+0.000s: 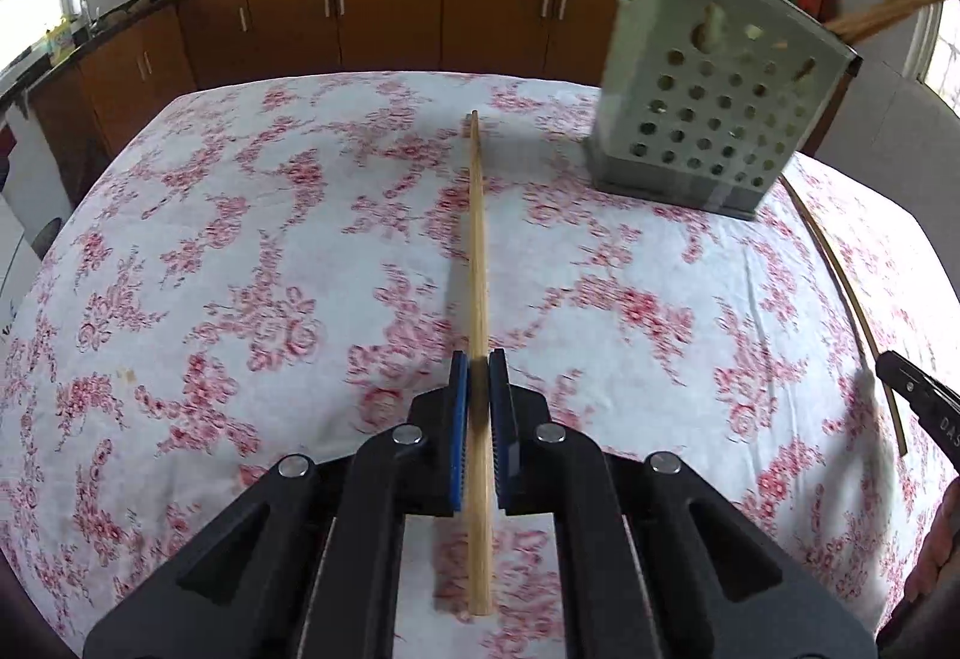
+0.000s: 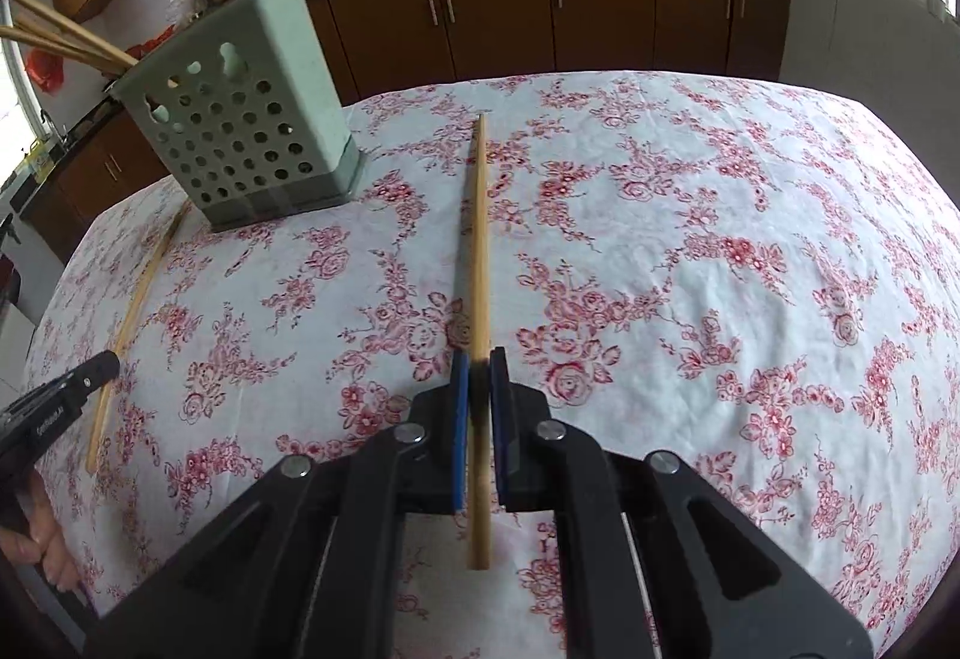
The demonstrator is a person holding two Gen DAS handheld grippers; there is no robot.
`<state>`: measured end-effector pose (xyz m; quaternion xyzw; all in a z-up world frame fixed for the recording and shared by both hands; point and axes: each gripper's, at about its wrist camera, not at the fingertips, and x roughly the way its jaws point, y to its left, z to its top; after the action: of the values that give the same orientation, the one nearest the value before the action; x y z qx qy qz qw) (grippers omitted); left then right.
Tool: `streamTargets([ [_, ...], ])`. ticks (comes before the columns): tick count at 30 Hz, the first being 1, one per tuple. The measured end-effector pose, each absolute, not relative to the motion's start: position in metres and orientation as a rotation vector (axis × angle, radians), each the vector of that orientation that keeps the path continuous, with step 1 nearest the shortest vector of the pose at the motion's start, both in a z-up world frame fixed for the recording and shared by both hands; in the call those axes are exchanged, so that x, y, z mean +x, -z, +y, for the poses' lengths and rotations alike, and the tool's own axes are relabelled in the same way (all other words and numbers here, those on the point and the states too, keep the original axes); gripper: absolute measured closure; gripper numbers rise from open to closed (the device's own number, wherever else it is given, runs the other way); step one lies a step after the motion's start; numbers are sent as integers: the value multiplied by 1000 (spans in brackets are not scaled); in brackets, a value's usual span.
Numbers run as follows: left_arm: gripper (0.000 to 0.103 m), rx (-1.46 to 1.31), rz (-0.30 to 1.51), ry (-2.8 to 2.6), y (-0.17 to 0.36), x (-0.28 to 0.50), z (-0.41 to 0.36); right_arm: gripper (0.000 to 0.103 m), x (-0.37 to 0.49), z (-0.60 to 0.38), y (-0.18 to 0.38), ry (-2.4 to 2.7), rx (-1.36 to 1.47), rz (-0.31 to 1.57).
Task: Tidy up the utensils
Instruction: 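Lower the left tool onto the last chopstick and close it while the right tool grasps one, then lift the chopstick with the left tool while the right tool lifts its chopstick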
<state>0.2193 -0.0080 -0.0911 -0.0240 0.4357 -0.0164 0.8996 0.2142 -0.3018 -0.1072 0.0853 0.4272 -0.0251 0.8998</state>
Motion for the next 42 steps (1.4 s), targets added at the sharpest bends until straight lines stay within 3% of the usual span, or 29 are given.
streamTargets([
  [6, 95, -73, 891, -2, 92, 232, 21, 95, 228, -290, 108, 29, 132, 877],
  [42, 93, -60, 887, 64, 93, 235, 10, 95, 231, -298, 116, 59, 129, 888],
])
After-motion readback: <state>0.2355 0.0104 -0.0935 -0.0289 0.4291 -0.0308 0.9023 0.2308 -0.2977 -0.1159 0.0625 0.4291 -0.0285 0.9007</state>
